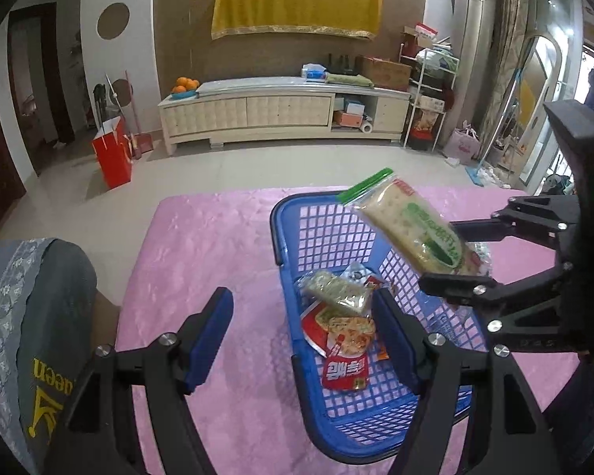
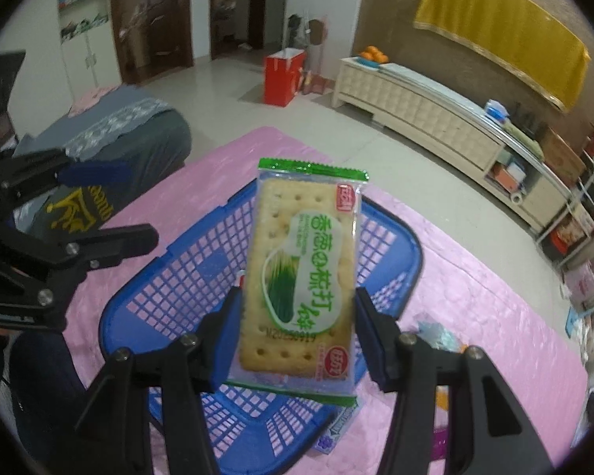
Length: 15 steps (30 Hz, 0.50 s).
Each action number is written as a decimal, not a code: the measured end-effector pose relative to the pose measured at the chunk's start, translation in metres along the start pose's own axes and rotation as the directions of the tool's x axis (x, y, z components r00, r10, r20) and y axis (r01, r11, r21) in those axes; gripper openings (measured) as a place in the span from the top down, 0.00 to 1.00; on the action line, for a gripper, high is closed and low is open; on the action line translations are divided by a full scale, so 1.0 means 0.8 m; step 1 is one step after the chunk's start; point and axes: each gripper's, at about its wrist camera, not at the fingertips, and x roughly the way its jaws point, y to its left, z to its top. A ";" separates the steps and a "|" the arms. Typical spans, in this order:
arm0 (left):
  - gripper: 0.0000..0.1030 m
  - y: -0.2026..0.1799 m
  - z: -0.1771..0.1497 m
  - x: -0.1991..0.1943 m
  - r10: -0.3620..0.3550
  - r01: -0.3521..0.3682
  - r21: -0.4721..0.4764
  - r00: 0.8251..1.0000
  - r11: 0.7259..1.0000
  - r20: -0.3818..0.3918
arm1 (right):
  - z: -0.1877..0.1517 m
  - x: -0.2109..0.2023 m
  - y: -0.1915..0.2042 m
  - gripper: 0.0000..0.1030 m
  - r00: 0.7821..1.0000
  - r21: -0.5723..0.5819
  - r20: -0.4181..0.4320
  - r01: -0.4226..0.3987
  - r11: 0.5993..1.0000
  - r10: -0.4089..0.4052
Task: Organize snacks
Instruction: 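Lower the cracker pack into the basket and open the right tool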
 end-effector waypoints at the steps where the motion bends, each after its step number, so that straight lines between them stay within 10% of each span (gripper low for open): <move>1: 0.32 0.002 -0.001 0.004 0.000 0.000 -0.003 1.000 1.000 -0.010 | 0.002 0.007 0.002 0.43 1.000 -0.015 -0.008 -0.007 1.000 0.007; 15: 0.32 0.019 -0.006 0.040 -0.028 0.025 -0.048 0.998 0.999 -0.064 | 0.008 0.075 -0.012 0.43 0.994 -0.089 -0.110 -0.023 0.996 0.013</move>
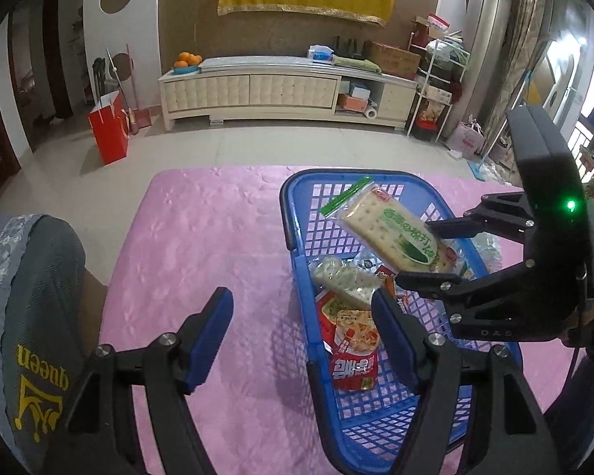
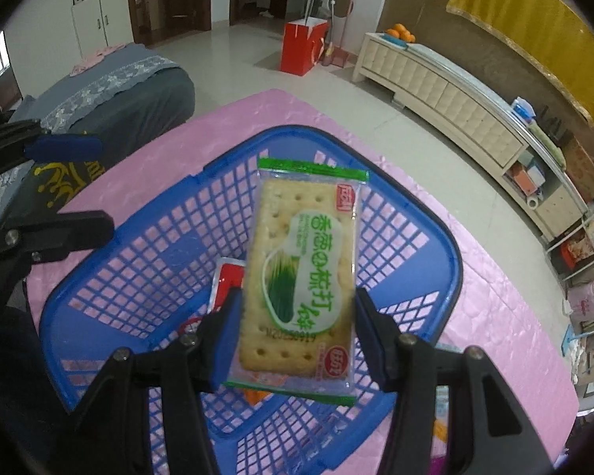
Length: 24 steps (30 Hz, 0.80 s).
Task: Organize snacks
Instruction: 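Lower the cracker pack into the basket and open the right tool, then move both open tools back toward the remaining snacks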
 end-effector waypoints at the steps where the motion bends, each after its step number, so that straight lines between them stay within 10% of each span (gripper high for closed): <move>1: 0.32 -0.001 0.000 0.003 0.000 0.000 0.002 1.000 1.000 -0.003 | 0.001 0.003 0.001 0.43 1.000 -0.012 -0.006 0.010 1.000 -0.010; 9: 0.32 -0.006 0.000 0.017 0.019 -0.019 0.004 1.000 1.000 -0.020 | 0.007 0.028 -0.005 0.42 0.999 -0.022 -0.023 0.038 0.999 -0.039; 16: 0.32 -0.018 -0.005 0.001 0.030 -0.030 0.011 1.000 0.999 -0.003 | -0.008 0.008 0.008 0.18 0.984 -0.062 0.041 0.174 0.983 -0.172; 24: 0.32 -0.039 -0.012 -0.030 0.026 -0.027 0.014 0.999 1.000 0.028 | -0.032 -0.067 0.006 0.17 0.988 0.022 0.128 0.087 0.996 -0.089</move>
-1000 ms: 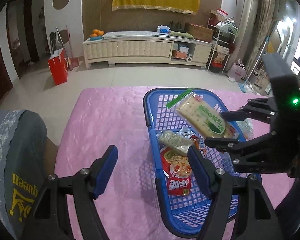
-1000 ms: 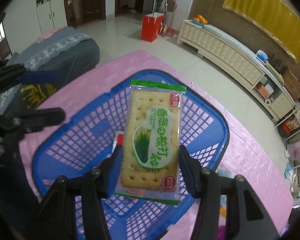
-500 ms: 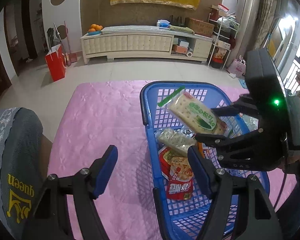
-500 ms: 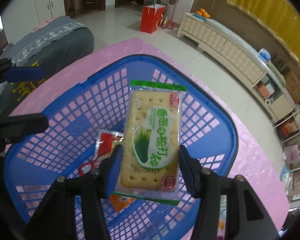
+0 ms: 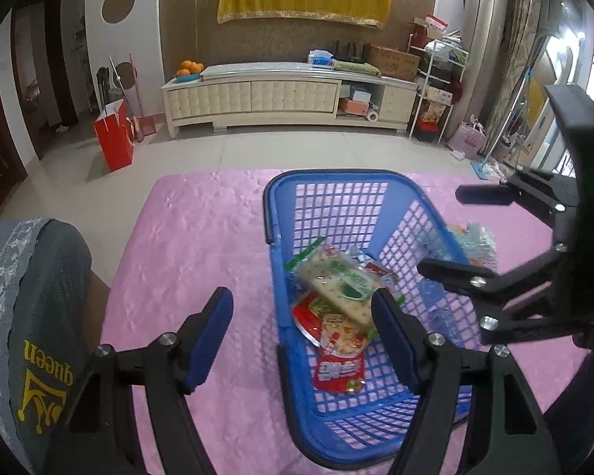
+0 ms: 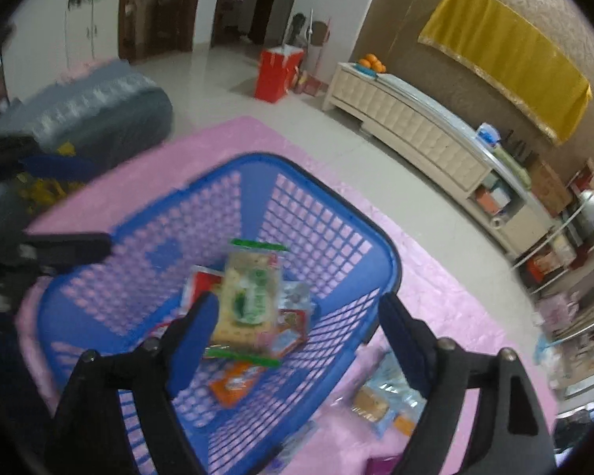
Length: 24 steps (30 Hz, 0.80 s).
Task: Organize snacks
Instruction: 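Move both open tools back toward the remaining snacks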
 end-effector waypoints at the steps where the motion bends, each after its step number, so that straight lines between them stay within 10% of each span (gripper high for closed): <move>1: 0.32 -0.003 -0.001 -0.004 -0.002 0.002 0.001 1.000 1.000 0.004 | -0.004 -0.013 -0.004 0.17 0.999 0.036 0.008 -0.051 0.998 0.051; 9: 0.32 -0.039 -0.012 -0.041 -0.015 0.014 0.037 0.999 0.999 0.031 | -0.020 -0.070 -0.018 0.17 0.996 0.129 0.062 -0.066 0.989 0.058; 19: 0.32 -0.108 -0.023 -0.070 -0.009 0.002 0.107 0.998 0.994 0.063 | -0.071 -0.147 -0.003 0.17 0.957 0.000 0.249 0.156 0.988 -0.151; 24: 0.32 -0.138 -0.032 -0.073 -0.036 0.028 0.113 0.997 0.993 0.067 | -0.102 -0.163 -0.036 0.17 0.965 0.107 0.237 0.092 0.990 -0.115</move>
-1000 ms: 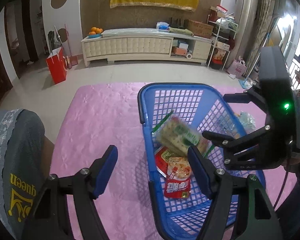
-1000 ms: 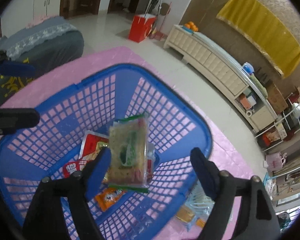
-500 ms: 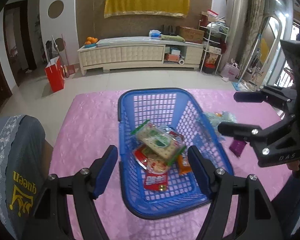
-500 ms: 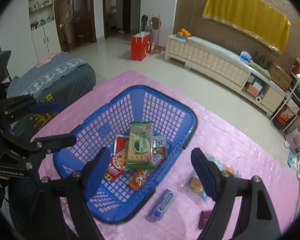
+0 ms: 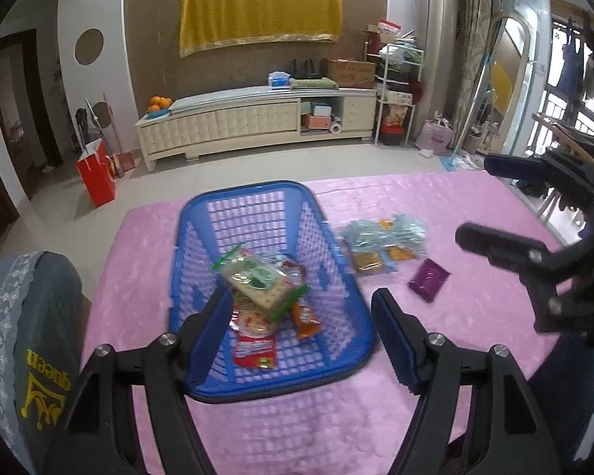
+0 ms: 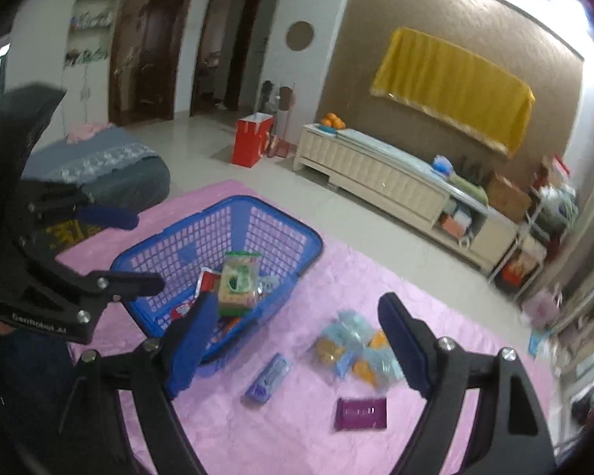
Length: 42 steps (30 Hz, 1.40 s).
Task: Organize snacks
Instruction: 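Move both open tools back toward the remaining snacks, then grasp the Doublemint gum tube with the left tool while the right tool approaches the purple wrapper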
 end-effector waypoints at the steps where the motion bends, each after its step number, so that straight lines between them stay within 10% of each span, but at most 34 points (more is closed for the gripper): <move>1: 0.32 -0.008 -0.002 0.000 0.004 -0.004 -0.001 1.000 1.000 0.006 | -0.007 -0.004 -0.009 0.17 1.000 0.021 0.003 0.028 0.999 -0.028; 22: 0.32 -0.153 -0.049 0.066 0.036 -0.036 0.010 0.999 0.999 -0.031 | -0.150 0.002 -0.102 0.12 0.992 0.287 -0.105 0.093 0.954 -0.066; 42: 0.46 -0.158 -0.080 0.209 0.134 -0.139 -0.009 0.971 0.990 -0.199 | -0.213 0.077 -0.126 0.12 0.981 0.377 -0.180 0.135 0.916 -0.071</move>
